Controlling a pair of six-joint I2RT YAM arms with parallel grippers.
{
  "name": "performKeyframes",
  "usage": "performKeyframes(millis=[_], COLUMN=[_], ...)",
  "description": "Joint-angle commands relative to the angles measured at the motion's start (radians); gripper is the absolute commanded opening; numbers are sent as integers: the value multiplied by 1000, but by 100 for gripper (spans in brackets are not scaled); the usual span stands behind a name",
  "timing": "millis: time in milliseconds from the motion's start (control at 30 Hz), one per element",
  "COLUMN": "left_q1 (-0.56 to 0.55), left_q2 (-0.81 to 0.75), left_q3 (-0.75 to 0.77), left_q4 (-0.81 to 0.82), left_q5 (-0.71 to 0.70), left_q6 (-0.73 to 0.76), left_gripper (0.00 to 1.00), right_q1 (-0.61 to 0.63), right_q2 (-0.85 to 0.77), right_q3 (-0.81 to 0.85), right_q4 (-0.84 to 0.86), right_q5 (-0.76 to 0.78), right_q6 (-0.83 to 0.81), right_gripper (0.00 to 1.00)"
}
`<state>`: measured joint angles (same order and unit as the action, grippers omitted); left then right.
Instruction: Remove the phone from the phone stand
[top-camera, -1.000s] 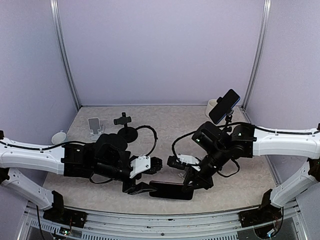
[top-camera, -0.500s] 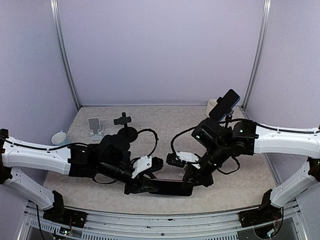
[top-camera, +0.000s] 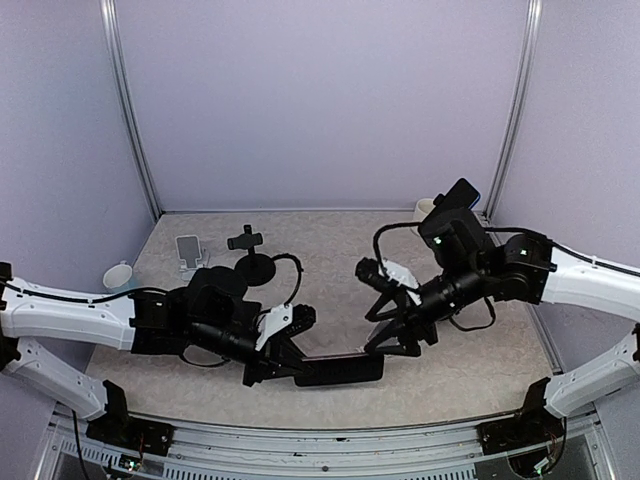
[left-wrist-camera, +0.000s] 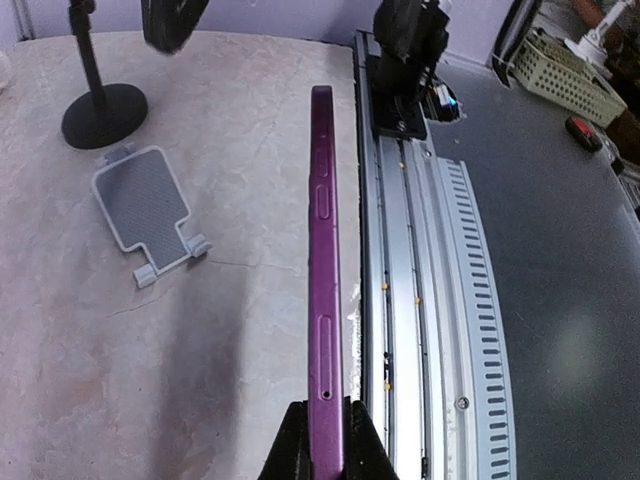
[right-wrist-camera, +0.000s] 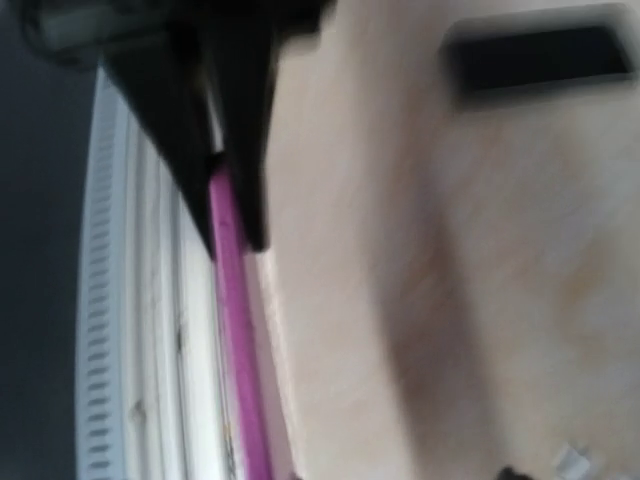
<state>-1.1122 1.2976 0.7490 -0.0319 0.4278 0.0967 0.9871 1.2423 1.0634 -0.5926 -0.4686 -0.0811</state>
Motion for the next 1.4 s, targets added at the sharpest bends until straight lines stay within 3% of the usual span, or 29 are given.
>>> performKeyframes(millis=[0, 133, 267, 500, 767, 933, 967, 1067, 1133, 1233, 1367], left_q1=[55, 73, 70, 19, -22, -29, -29, -30, -28, -10, 9], left_q2=[-107, -163, -180, -185, -130, -138, -144, -169, -195, -227, -201], left_q3=[-59, -126, -160, -190, -209, -231, -233, -201, -159, -106, -31], left_q4=[261, 451, 600, 753, 854, 840, 827, 690, 530, 350, 181], left_q5=[40, -12, -77, -187, -180, -195, -200, -207, -235, -243, -193], left_q6=[-135, -251, -340, -405, -439, -442, -440, -401, -357, -315, -282], left_gripper=[0, 0, 0, 0, 0, 0, 6, 47, 65, 77, 79], right_q1=[-144, -197, -198, -174, -120, -120, -120, -119, -121, -124, -124], right_q2=[-139, -223, -218, -164, -84, -77, -75, -68, -60, -26, 18], right_q3=[-112, -233, -308, -375, -313, -300, -290, -248, -217, -151, -110], right_q4=[255, 477, 683, 986, 1058, 1050, 1031, 927, 839, 649, 521], right_q5=[-143, -209, -237, -279, -307, -316, -318, -307, -308, -301, -345], right_q6=[169, 313, 424, 574, 583, 586, 581, 532, 481, 394, 334], right_gripper=[87, 96, 98, 87, 42, 7, 0, 0, 0, 0, 0])
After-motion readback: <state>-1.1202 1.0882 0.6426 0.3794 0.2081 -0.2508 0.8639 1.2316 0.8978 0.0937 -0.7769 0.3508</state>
